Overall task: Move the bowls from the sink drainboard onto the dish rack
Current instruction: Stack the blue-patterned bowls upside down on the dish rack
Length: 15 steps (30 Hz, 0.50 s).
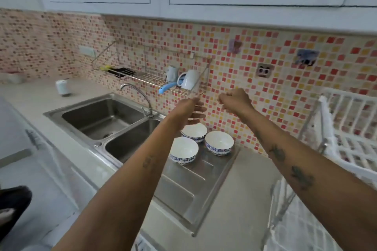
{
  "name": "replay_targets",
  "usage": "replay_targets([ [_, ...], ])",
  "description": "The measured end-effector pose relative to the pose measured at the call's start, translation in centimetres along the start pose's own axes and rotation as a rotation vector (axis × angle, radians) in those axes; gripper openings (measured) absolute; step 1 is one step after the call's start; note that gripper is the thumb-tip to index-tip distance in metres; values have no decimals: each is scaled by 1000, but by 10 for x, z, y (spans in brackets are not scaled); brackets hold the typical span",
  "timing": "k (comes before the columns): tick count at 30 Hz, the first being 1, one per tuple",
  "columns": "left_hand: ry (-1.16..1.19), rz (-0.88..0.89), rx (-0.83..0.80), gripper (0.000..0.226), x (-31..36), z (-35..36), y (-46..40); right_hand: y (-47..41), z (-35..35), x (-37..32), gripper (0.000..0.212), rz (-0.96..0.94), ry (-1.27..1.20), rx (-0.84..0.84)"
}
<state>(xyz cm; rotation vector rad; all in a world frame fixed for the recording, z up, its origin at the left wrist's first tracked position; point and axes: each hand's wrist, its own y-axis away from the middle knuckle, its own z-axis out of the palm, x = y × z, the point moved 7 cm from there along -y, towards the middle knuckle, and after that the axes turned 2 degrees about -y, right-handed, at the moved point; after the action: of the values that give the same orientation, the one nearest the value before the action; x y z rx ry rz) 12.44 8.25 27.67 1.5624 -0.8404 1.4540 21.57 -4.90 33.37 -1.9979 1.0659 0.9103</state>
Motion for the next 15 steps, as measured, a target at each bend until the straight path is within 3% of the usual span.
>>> replay_targets([
  [4, 54, -167, 104, 38, -64, -54, -33, -25, 62, 56, 41, 205, -84, -89],
  [7, 27, -243, 152, 37, -111, -77, -52, -33, 107, 89, 25, 296, -101, -171],
  [10, 34, -300, 203, 40, -155, -93, -67, -39, 150, 126, 37, 373, -101, -226],
  [15, 66, -298, 327, 38, -204, -119, -94, -43, 197, 171, 29, 466, -28, -243],
])
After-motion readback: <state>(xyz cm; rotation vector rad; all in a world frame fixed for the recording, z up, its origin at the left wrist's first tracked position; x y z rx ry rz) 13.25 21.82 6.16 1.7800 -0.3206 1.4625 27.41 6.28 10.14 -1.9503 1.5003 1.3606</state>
